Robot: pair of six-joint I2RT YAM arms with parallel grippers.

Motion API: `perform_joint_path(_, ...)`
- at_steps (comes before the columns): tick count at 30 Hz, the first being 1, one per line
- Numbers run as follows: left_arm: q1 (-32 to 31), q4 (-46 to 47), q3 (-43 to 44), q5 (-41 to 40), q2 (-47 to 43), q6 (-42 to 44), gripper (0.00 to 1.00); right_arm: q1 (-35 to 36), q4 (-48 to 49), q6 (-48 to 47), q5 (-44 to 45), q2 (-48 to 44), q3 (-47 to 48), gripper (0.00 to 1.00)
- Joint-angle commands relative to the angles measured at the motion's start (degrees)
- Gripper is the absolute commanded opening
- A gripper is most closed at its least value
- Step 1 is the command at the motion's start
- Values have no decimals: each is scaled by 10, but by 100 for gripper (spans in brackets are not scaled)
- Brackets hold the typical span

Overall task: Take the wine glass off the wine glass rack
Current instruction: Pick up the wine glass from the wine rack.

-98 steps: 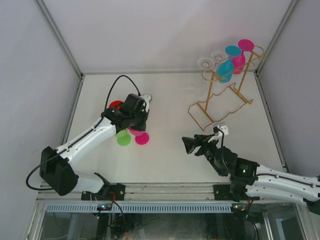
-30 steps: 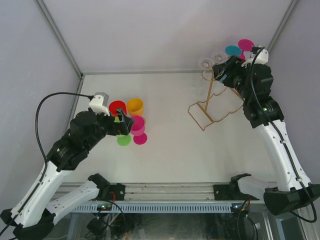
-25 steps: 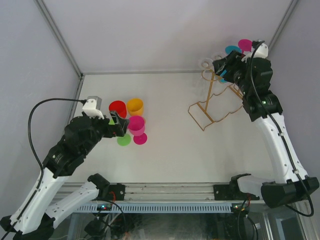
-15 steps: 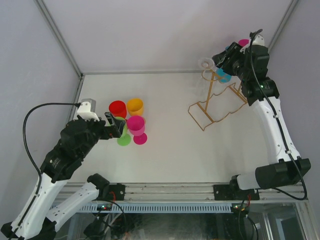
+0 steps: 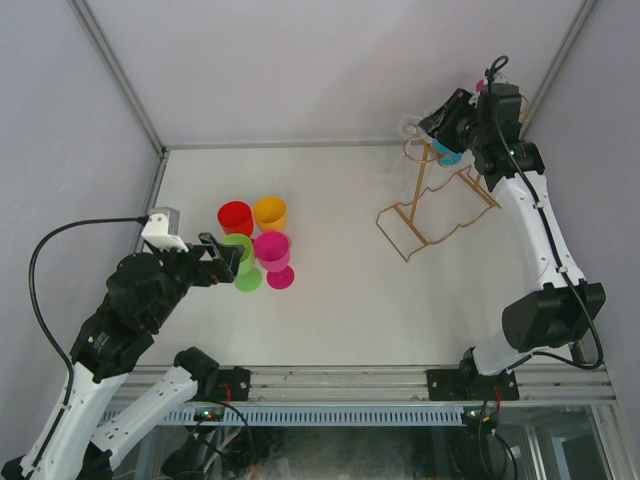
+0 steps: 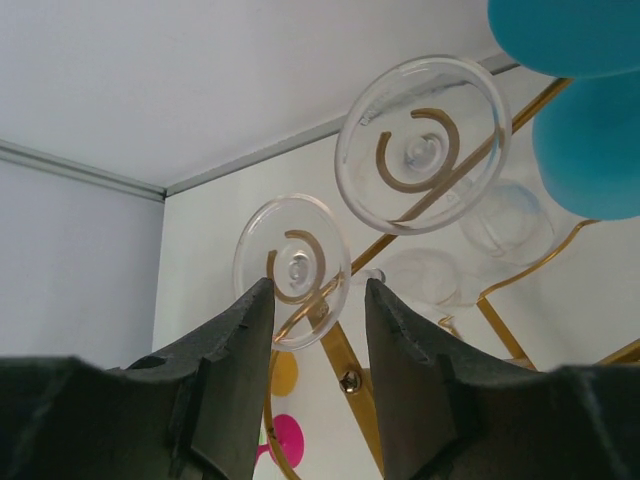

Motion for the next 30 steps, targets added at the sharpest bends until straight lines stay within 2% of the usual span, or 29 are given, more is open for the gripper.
perform_joint_path(1,4,22,-8,7,4,-3,100,-6,7,6,-3,1,30,41)
perform_joint_path(10,4,28,-10,7,0,-7,100,-14,32,23,-22,7,22,37)
perform_joint_path(27,4,26,-12,20,15,-7,100,-29,66,70,-75,23,-3,35)
perform_joint_path(30,4,27,-12,21,17,-7,100,-36,79,86,-99,23,-16,31)
